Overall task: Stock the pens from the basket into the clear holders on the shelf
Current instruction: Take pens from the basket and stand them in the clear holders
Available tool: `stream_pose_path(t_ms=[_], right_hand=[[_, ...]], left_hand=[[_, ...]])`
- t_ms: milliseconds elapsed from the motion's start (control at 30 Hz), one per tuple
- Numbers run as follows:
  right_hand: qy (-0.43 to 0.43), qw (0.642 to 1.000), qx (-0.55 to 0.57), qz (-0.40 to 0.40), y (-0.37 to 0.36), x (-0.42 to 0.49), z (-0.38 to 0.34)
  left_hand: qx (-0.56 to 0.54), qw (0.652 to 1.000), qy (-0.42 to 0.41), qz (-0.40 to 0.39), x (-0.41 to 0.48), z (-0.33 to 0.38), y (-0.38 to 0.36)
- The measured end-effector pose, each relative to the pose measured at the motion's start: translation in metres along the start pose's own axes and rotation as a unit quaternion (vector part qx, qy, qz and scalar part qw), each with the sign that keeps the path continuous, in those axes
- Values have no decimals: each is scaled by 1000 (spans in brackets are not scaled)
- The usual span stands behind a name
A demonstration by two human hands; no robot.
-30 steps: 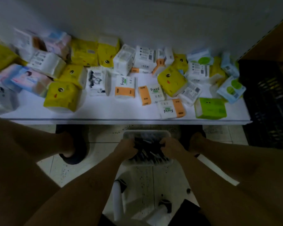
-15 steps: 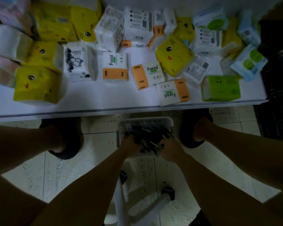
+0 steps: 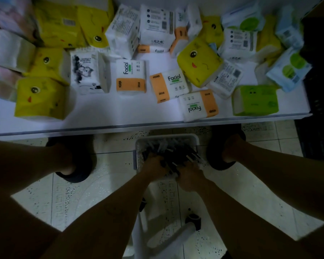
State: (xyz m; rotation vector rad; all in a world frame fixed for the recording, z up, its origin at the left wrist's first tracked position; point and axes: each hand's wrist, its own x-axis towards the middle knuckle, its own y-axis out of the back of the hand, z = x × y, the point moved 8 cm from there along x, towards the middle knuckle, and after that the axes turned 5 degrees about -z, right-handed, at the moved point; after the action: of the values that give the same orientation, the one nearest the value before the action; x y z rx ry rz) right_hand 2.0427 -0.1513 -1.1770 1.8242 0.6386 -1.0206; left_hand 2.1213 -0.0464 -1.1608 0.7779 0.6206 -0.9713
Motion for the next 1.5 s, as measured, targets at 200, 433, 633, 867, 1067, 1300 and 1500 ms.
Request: stream_pose_path(t_ms=[200, 433, 633, 867, 1067, 1300, 1500], right_hand=[[-16, 1000, -12, 23, 6, -6, -3], [-15, 985, 151, 87, 38, 0, -23], [7, 990, 106, 92, 41, 12, -37], [56, 997, 41, 32, 29, 33, -78], [36, 997, -55, 36, 27, 37, -89], [14, 999, -22, 45, 28, 43, -95], [-14, 999, 39, -5, 31, 41, -94]], left_hand=[[17, 1000, -10, 6, 2, 0, 2], [-51, 998, 4, 42, -3, 0, 10], [-88, 984, 31, 150, -18, -16, 35], [-153, 963, 57, 214, -43, -33, 62], [-173, 954, 62, 235, -63, -47, 78], [-176, 960, 53, 211, -67, -49, 78], [-156, 964, 49, 210, -65, -48, 75]])
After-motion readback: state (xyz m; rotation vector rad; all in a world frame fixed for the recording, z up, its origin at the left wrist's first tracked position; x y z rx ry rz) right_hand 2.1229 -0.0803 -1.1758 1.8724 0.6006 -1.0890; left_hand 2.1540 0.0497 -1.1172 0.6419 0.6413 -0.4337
